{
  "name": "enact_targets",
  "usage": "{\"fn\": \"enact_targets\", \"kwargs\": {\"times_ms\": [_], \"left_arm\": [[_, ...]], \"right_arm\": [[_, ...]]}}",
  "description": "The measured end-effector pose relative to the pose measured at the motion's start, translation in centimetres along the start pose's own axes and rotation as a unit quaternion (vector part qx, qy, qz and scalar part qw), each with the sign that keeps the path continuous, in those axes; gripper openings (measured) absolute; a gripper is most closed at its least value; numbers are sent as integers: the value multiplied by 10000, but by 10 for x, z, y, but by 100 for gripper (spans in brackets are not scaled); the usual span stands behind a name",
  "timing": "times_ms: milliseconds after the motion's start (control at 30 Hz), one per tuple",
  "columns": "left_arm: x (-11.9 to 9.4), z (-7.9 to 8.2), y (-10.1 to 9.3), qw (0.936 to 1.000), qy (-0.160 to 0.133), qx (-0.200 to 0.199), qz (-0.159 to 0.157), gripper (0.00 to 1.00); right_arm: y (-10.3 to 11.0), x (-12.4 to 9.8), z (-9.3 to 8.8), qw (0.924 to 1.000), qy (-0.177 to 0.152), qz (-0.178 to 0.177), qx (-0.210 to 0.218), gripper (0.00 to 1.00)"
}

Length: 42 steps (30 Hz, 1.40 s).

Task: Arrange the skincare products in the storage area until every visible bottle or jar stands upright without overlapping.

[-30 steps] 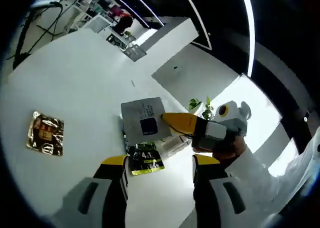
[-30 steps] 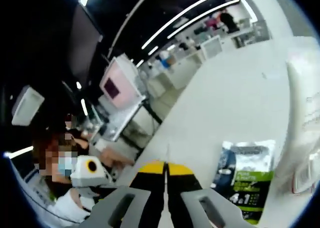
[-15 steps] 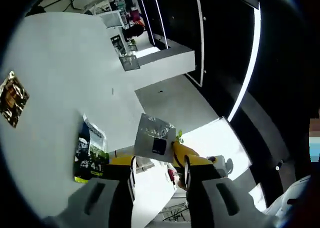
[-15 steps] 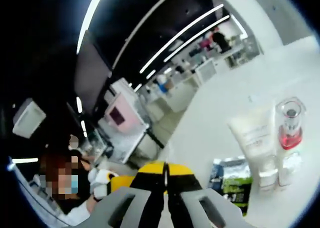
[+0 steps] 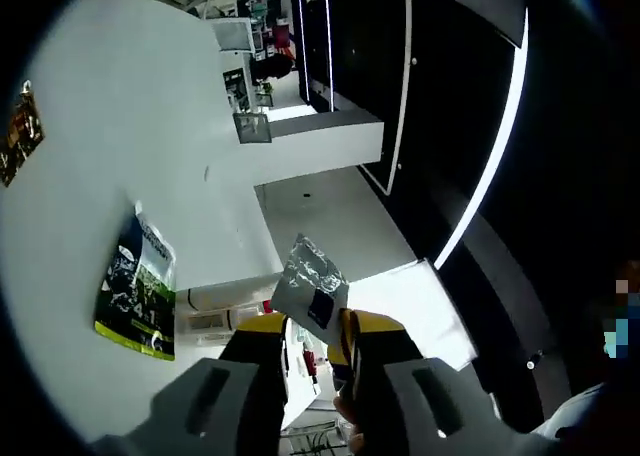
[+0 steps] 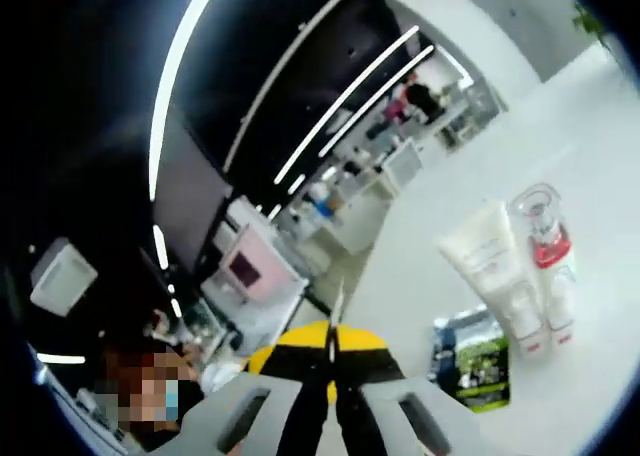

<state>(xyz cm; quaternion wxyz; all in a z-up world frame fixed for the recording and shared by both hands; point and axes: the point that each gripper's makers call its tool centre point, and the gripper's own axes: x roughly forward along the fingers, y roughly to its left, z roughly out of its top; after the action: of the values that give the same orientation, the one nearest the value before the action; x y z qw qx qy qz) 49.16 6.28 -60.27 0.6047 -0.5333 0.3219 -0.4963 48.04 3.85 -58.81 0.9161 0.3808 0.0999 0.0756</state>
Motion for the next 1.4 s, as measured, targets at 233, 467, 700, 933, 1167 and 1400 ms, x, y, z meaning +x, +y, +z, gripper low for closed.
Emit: {"fn": "enact_targets", "kwargs": {"times_ms": [233, 467, 700, 933, 1167, 1400], "left_arm": [[1, 2, -3, 9999, -79, 108, -22, 6], [-1, 2, -5, 9997, -74, 214, 10, 0], [-1, 1, -7, 9994, -45, 342, -4, 0], [-2, -1, -6, 9979, 87, 636, 81, 0], [-4, -2, -9, 9969, 137, 769, 92, 0], [-6, -1, -11, 9948, 236, 985, 113, 0]], "right_arm": [[4, -6, -6, 9999, -31, 37, 113, 0], [5, -12, -11, 10000, 36, 32, 62, 0], [5, -19, -14, 9999, 99, 60, -25, 0], [3, -21, -18, 9996, 189, 2, -223, 0], [3, -22, -21, 9990, 210, -15, -398, 0], [3, -24, -26, 9944, 327, -97, -1000, 0]]}}
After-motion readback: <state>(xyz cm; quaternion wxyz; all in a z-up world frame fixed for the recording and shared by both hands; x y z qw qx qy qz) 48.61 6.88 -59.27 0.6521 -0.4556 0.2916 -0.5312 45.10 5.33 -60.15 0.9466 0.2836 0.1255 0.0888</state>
